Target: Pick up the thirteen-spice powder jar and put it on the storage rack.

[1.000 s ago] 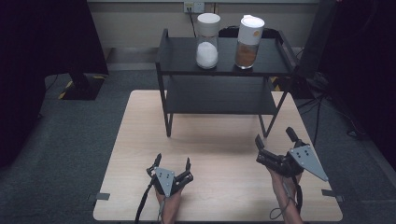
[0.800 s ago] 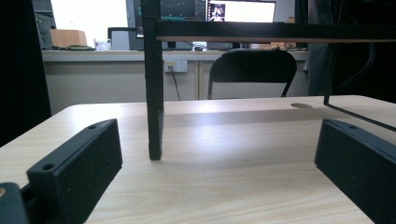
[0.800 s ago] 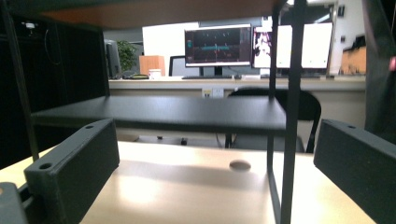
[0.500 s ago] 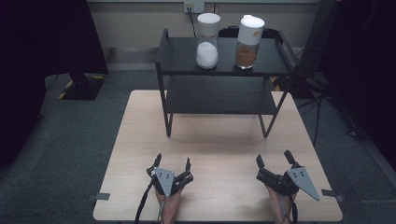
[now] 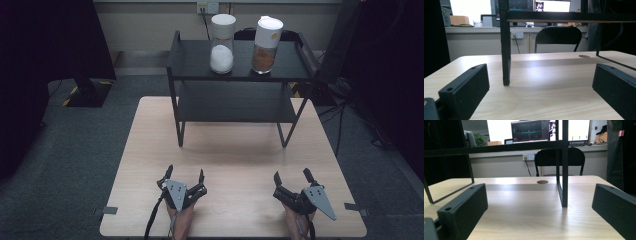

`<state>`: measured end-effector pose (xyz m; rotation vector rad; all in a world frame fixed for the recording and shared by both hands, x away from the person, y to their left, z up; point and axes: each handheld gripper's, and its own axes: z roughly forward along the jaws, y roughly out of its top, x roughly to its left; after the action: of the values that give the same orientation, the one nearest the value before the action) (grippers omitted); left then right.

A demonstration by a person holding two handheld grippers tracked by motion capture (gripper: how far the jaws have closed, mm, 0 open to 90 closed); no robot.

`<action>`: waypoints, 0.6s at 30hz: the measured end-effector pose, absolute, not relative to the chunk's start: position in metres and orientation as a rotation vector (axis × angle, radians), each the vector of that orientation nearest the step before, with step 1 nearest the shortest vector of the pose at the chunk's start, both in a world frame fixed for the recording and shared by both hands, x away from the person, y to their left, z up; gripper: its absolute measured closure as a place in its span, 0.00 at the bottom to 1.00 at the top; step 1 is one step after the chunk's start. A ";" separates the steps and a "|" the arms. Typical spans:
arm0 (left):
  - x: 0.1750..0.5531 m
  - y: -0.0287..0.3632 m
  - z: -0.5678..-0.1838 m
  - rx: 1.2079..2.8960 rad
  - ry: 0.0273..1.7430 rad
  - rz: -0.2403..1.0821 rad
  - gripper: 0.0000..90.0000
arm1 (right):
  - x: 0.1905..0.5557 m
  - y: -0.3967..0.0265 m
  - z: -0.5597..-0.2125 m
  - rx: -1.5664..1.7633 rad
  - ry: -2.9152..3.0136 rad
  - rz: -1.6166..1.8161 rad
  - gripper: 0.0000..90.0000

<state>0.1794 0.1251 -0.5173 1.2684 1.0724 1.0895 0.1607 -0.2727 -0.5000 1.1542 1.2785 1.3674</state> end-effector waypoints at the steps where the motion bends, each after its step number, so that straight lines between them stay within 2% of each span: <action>1: 0.179 0.125 -0.517 1.266 1.074 1.089 0.00 | 0.160 -0.271 -0.501 1.147 1.283 1.354 0.00; 18: 0.177 0.124 -0.517 1.265 1.078 1.096 0.00 | 0.160 -0.271 -0.511 1.170 1.290 1.330 0.00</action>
<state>0.1774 0.1236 -0.5174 1.2645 1.0784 1.0959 0.1604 -0.2710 -0.5109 1.1704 1.2896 1.3295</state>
